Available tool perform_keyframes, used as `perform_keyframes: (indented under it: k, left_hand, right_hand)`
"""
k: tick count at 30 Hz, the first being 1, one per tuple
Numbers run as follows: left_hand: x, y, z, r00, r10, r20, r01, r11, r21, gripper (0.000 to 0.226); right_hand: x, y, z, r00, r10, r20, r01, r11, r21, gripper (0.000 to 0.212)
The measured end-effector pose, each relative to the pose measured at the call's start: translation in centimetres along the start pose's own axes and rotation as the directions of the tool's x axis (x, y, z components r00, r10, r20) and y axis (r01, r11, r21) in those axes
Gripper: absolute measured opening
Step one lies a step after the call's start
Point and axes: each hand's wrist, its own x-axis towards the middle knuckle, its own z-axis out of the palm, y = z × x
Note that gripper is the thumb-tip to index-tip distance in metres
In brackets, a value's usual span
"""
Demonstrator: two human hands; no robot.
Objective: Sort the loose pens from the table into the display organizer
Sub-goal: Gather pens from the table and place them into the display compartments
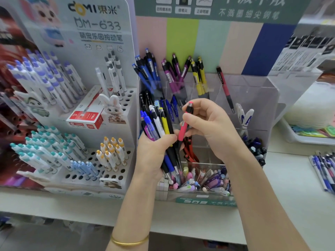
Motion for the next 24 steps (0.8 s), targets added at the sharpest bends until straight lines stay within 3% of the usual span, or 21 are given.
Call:
perform_keyframes:
  k: [5,10,12,17,24]
  left_hand:
    - [0.2,0.2,0.4,0.972,0.232,-0.035,-0.218,0.948,0.232,0.030]
    - [0.0,0.1,2.4,0.875,0.479,0.076,-0.469,0.797,0.380,0.038]
    - [0.3,-0.1,3.0,0.811,0.569,0.136,-0.561,0.690,0.458,0.045]
    - [1.3,-0.8,4.4,0.603,0.743,0.290,-0.749,0.403,0.525,0.040]
    - [3.6,-0.8,6.2,0.374,0.847,0.377,-0.878,0.192,0.439,0.044]
  right_hand:
    - [0.2,-0.1,-1.1,0.982,-0.056,-0.178,0.056,0.998,-0.005,0.018]
    - [0.0,-0.6,-1.8,0.979,-0.099,-0.180,0.097,0.995,-0.019,0.020]
    - [-0.2,-0.7,-2.2,0.979,-0.117,-0.167,0.118,0.993,-0.007,0.022]
    - [-0.8,-1.5,-3.2,0.964,-0.205,-0.168,0.218,0.974,0.065,0.027]
    - [-1.0,-2.5,-5.2,0.901,-0.361,-0.240,0.368,0.930,-0.019,0.028]
